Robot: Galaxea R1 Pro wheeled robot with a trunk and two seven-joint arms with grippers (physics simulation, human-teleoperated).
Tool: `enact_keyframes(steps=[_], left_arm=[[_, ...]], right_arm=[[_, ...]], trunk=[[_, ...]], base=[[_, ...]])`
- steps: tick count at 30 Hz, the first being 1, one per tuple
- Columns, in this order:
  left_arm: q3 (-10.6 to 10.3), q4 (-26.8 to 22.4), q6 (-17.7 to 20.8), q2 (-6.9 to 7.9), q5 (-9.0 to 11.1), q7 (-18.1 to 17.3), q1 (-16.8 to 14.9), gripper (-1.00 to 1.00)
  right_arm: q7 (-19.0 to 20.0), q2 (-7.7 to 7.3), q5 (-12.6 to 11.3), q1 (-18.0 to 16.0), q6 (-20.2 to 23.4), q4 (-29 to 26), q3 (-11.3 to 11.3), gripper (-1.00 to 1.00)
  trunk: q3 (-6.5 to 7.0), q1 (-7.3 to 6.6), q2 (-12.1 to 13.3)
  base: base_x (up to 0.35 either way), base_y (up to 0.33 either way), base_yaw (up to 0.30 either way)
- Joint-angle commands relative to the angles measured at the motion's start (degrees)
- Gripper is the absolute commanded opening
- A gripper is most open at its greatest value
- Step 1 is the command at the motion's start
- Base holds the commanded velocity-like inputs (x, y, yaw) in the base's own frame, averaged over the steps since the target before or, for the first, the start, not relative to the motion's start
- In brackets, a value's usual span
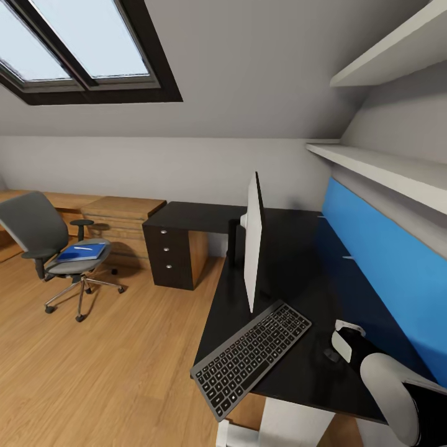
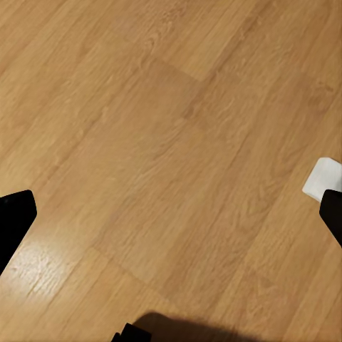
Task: In the bedroom, organize the workspace by keeping the computer under the desk, ensuring the monitor is on the desk, placing the keyboard on the desk next to the monitor, placing the mouse on the desk next to the keyboard, moving the folder from the swivel chair onto the desk next to the mouse, stacking the notebook on top of the folder with the pen on top of the notebook, and positioning the swivel chair next to the desk.
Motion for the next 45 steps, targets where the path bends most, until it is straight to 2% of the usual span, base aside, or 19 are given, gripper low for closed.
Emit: enact_keyframes(steps=[1,14,37,38,45], left_arm=[[-0.01,0.01,-0.21,-0.02,0.34,0.08,-0.03,1.0],[-0.01,-0.01,-0.21,-0.01,0.33,0.08,-0.03,1.0],[-0.01,-0.01,-0.21,-0.02,0.28,0.08,-0.03,1.0],[-0.01,0.01,-0.21,-0.02,0.28,0.08,-0.03,1.0],[-0.01,-0.01,-0.21,-0.02,0.26,0.08,-0.03,1.0]], right_arm=[[-0.3,0.0,-0.4,-0.02,0.3,-0.06,0.07,1.0],[-0.43,0.21,-0.43,0.01,0.42,2.35,0.07,1.0],[-0.56,0.26,-0.4,0.0,0.59,2.49,0.08,1.0],[-0.56,0.26,-0.4,0.0,0.59,2.49,0.08,-1.0],[-0.5,0.27,-0.4,-0.01,0.52,2.49,0.08,-1.0]], trunk=[[-0.06,0.0,-0.04],[-0.06,0.0,-0.04],[-0.06,0.0,-0.04],[-0.06,0.0,-0.04],[-0.06,0.0,-0.04]], base=[[0.0,0.0,0.0],[0.0,0.0,0.0],[0.0,0.0,0.0],[0.0,0.0,0.0],[0.0,0.0,0.0]])
